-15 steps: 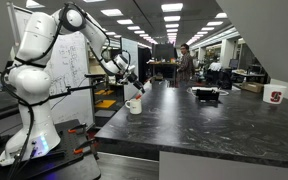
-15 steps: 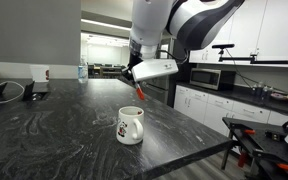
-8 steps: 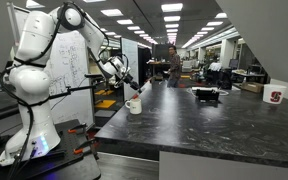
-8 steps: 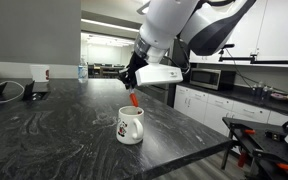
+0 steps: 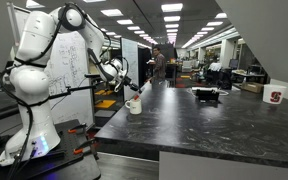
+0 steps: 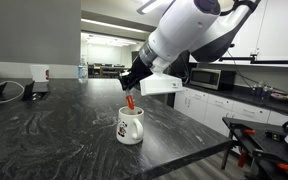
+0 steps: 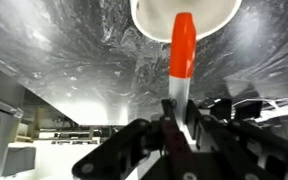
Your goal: Pick up the marker and put it in the cup
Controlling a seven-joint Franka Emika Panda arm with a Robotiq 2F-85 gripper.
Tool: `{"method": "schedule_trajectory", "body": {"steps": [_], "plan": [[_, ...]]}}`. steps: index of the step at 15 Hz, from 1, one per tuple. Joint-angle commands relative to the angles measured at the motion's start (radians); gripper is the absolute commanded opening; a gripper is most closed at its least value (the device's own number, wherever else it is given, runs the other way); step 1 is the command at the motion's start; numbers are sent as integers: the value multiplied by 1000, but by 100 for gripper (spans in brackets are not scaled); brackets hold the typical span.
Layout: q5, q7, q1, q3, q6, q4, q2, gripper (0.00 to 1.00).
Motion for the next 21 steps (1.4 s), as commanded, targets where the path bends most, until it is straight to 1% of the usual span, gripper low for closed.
{"method": "schedule_trajectory", "body": {"steps": [1,2,3,6,7,8,9,10,11,12,13,14,16,19,20,21], "plan": [[-50,46,-46,37,4,-17,7,5],[-64,53,-52,41,4,-17,12,44],[-65,47,-59,46,5,-17,18,45],[-83,71,-74,59,17,-19,24,65],[-85,74,-78,64,18,-19,23,73],[-74,75,-86,68,28,-16,22,80],[-32,44,-98,77,41,-18,13,89],[6,33,-110,82,60,-23,3,95],[78,-7,-130,88,94,-26,-12,100],[149,-55,-147,91,129,-34,-31,100],[243,-130,-167,92,170,-40,-47,100],[353,-229,-186,92,208,-49,-66,100],[593,-445,-250,126,235,-56,-89,100],[947,-784,-383,250,168,-43,-100,100],[1063,-890,-415,286,121,-26,-99,100],[1177,-996,-432,307,75,-7,-100,100]]}}
